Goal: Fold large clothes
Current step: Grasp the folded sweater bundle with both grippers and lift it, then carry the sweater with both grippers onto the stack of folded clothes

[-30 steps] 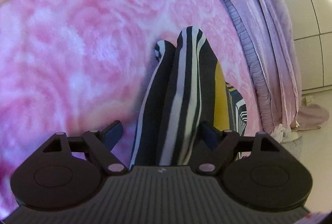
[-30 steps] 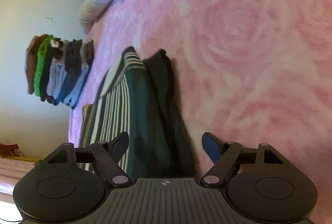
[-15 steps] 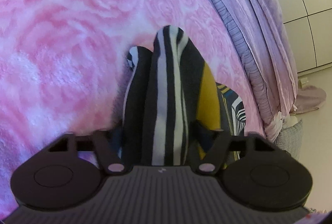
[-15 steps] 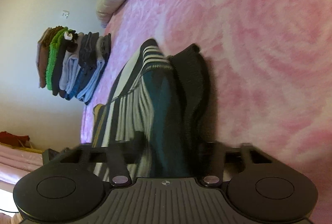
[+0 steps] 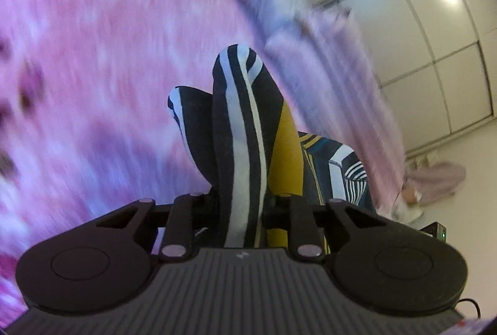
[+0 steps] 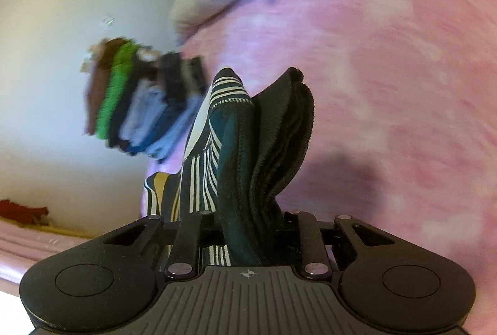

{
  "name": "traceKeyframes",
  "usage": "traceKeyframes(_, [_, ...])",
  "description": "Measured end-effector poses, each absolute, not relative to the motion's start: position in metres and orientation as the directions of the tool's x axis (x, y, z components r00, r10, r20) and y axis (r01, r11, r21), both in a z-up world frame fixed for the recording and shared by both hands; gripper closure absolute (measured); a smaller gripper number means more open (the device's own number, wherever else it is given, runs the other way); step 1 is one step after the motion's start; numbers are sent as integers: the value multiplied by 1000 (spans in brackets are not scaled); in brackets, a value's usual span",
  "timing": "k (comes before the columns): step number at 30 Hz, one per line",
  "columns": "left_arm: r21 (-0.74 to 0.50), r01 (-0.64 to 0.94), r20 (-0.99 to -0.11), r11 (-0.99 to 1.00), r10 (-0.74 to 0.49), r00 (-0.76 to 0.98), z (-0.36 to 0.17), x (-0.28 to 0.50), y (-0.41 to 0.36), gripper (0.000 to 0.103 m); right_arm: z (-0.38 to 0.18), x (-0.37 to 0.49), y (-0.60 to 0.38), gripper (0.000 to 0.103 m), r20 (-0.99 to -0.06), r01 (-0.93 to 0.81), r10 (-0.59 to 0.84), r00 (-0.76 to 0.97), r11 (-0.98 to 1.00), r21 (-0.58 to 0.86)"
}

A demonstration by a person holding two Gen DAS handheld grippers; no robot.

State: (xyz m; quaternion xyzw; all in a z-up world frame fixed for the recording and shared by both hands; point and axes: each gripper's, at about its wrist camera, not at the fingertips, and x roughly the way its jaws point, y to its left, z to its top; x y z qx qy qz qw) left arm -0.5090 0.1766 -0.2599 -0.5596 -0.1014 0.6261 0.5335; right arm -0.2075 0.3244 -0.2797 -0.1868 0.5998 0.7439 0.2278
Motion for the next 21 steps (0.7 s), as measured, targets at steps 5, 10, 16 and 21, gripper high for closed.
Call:
traceKeyframes(5, [-682,-630,-534,-370,841,84,-154,-614,182,85,-195,-327,367,84,-423,-435,106,-900,-273,858])
traceKeyframes(10, [-621,-694,-463,-364,885,-51,-54,-733,218,85,-111,-468,431,84,-321,-336,105,-941,-390,857])
traceKeyframes(16, [-634,-679,-380,-370,914,-144,24,-861,285,85,-25,-606,509,84,-299,-323,129,-945,-481,815])
traceKeyframes(21, [-672,-618,-412,-408,899,-146,23,-933,332,85,-11,-676,553,84,-400,-411,134,-907,-495,765])
